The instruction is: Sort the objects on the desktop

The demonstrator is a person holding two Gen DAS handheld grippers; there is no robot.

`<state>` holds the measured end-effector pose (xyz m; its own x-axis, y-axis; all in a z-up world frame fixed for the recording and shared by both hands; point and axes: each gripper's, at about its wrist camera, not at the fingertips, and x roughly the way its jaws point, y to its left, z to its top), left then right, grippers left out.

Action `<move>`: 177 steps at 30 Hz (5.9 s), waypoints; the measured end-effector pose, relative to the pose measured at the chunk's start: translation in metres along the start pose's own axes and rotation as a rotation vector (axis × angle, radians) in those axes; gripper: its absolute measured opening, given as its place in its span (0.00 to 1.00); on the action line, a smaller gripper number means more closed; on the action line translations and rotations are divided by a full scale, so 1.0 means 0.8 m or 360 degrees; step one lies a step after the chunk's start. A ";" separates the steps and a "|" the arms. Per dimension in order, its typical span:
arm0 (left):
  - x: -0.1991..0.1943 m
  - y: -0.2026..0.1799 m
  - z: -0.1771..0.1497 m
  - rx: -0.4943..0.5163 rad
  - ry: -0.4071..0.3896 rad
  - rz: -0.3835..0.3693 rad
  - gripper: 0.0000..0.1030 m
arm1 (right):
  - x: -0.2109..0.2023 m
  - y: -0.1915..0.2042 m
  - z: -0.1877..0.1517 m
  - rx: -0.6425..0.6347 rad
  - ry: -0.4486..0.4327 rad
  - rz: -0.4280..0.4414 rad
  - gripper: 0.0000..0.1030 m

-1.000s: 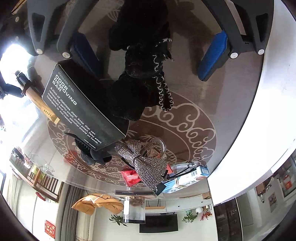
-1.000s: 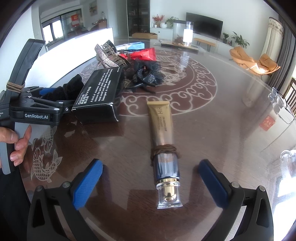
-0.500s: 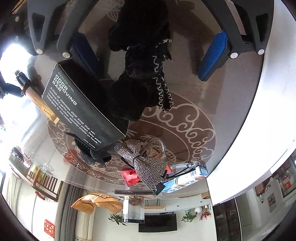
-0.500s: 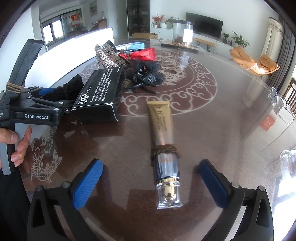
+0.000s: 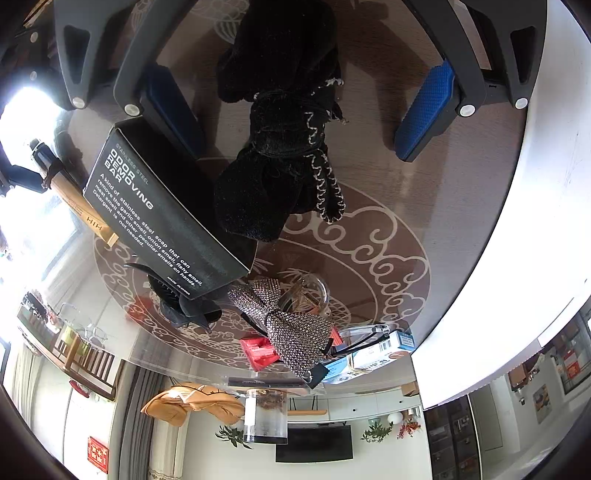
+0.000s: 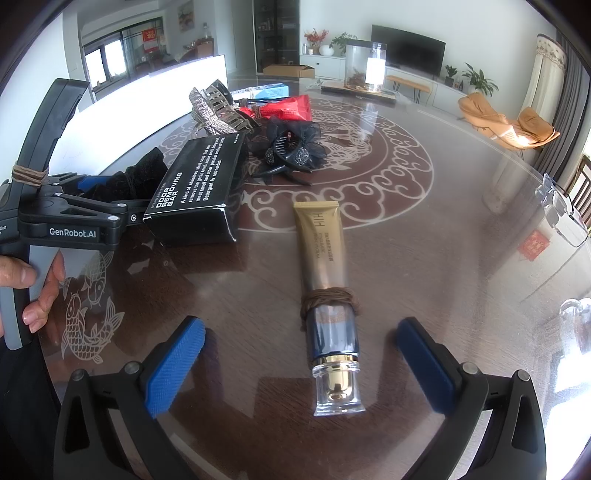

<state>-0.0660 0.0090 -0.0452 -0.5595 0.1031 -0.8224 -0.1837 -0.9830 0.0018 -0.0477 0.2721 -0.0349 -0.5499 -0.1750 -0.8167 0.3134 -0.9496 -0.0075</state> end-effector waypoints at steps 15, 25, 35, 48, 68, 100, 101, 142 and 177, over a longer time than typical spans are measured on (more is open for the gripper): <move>0.000 0.000 0.000 -0.0004 -0.0002 0.0001 1.00 | 0.000 0.000 0.000 0.0000 0.0000 0.0000 1.00; 0.003 -0.001 0.010 0.0126 0.0215 -0.0079 1.00 | 0.013 -0.007 0.022 -0.0096 0.0228 0.0100 1.00; -0.014 0.004 0.016 0.0194 0.0201 -0.0165 0.32 | 0.018 -0.013 0.063 -0.0236 0.0547 0.0126 0.26; -0.152 0.094 0.028 -0.0075 -0.0136 -0.0225 0.32 | -0.096 -0.029 0.086 -0.0053 0.0277 0.0313 0.26; -0.106 0.415 0.011 -0.0703 0.0273 0.0427 0.63 | 0.052 0.428 0.375 -0.0556 -0.0041 0.0755 0.41; -0.008 0.005 -0.004 0.0005 0.0129 -0.0019 0.98 | -0.014 -0.034 0.004 -0.0025 -0.0056 -0.0129 0.91; -0.006 0.007 -0.002 0.0001 0.0115 -0.0004 0.98 | -0.011 -0.035 0.007 -0.0009 -0.0057 -0.0118 0.91; -0.001 0.012 -0.002 -0.0029 0.0006 0.0019 1.00 | 0.006 -0.036 0.015 0.0147 0.0001 -0.0117 1.00; 0.000 0.013 -0.002 -0.0031 0.0006 0.0021 1.00 | 0.007 -0.036 0.015 0.0147 0.0000 -0.0117 1.00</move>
<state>-0.0664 -0.0011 -0.0460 -0.5587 0.0898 -0.8245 -0.1605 -0.9870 0.0012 -0.0689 0.2952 -0.0320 -0.5687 -0.1041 -0.8159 0.1997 -0.9797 -0.0142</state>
